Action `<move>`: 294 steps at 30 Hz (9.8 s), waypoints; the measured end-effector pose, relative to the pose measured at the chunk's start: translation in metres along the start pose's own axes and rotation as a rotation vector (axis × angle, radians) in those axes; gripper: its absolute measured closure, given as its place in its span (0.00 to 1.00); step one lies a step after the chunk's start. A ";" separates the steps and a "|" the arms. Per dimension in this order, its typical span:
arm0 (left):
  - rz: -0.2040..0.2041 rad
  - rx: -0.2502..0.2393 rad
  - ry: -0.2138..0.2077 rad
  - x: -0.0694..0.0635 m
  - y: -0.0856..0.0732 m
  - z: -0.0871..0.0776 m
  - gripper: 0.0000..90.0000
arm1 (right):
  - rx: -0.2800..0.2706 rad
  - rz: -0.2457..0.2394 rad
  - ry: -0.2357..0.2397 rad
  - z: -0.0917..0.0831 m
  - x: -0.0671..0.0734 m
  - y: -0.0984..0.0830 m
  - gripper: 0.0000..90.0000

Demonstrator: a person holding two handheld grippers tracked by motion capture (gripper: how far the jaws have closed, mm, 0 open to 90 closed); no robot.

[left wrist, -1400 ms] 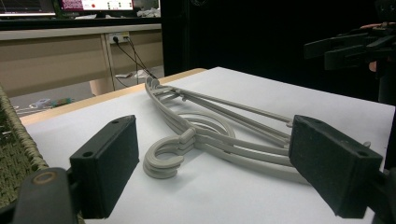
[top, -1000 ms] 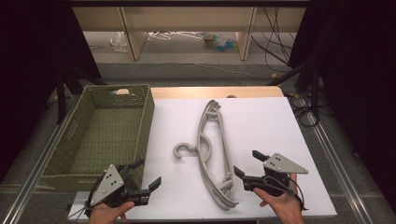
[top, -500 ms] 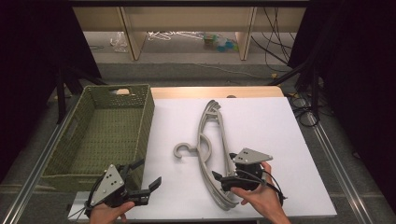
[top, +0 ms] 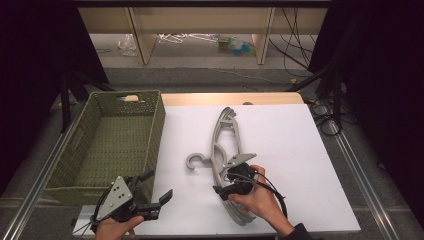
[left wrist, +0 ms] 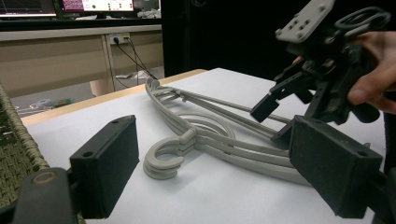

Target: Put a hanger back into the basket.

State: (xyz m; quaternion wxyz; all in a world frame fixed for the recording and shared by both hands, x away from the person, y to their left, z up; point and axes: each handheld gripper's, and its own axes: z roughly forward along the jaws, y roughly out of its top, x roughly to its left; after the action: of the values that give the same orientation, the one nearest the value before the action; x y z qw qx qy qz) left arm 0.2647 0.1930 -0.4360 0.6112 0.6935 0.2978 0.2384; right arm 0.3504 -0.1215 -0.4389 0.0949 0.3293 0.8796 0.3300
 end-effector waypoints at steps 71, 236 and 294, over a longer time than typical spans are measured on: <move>0.259 0.215 -0.127 -0.022 0.014 0.074 0.28 | 0.106 -0.237 0.327 -0.072 -0.047 -0.011 0.92; -0.129 0.693 0.304 0.235 0.031 0.003 0.86 | -0.191 -0.070 0.088 -0.072 -0.035 -0.048 0.28; -0.115 0.279 0.245 0.050 0.060 -0.023 0.26 | -0.266 0.019 0.063 -0.063 -0.039 -0.054 0.21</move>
State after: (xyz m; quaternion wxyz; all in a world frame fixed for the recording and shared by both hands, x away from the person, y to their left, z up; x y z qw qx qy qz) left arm 0.2913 0.2399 -0.3754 0.4810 0.7191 0.4393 0.2418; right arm 0.3279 -0.2095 -0.4275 0.1068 0.3118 0.8274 0.4548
